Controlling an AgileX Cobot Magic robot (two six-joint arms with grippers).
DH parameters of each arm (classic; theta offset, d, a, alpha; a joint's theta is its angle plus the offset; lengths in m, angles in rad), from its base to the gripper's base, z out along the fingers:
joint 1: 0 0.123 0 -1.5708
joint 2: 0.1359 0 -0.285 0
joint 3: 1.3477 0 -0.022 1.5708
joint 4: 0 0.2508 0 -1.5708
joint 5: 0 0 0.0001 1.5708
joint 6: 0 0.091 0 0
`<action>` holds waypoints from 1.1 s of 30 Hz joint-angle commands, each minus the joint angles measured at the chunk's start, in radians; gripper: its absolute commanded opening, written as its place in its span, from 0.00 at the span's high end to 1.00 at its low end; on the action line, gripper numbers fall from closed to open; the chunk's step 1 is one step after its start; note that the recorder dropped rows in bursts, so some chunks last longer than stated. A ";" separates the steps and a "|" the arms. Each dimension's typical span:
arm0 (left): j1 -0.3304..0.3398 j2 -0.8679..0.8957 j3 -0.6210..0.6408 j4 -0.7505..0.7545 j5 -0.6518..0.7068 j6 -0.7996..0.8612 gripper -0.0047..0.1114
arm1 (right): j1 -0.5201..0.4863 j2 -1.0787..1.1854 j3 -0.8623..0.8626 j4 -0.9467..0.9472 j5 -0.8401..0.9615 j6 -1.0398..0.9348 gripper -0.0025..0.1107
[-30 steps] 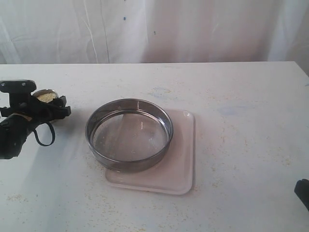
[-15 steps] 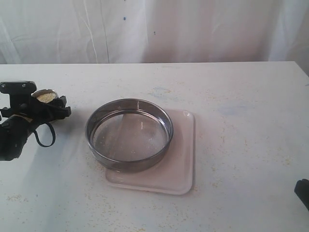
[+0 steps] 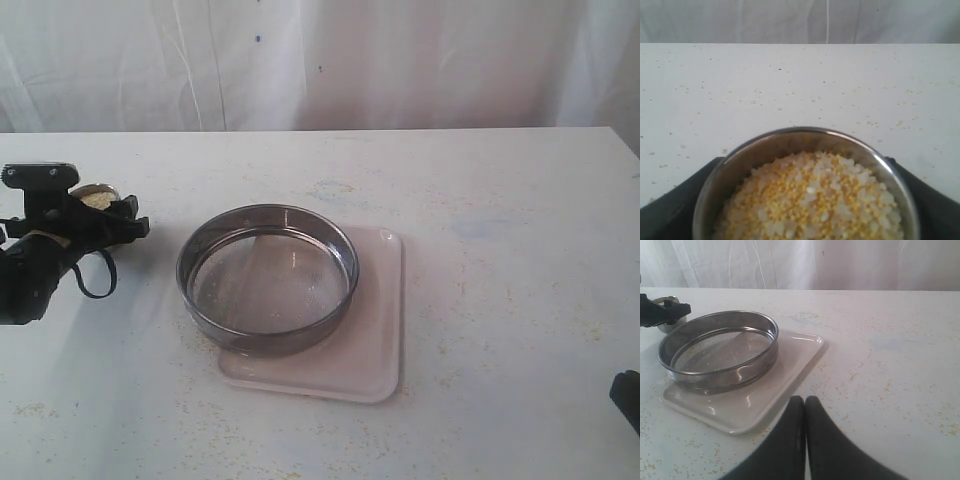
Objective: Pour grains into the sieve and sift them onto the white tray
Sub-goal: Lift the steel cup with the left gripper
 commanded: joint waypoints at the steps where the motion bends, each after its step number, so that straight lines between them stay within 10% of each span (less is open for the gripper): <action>1: 0.003 0.001 -0.010 0.000 -0.003 -0.005 0.52 | -0.005 -0.007 0.005 -0.003 -0.013 -0.003 0.98; 7: 0.003 0.001 -0.008 0.044 0.065 -0.005 0.96 | -0.005 -0.007 0.005 -0.003 -0.015 -0.003 0.98; 33: 0.000 -0.125 0.194 0.214 0.003 -0.079 0.96 | -0.005 -0.007 0.005 -0.003 -0.015 -0.003 0.98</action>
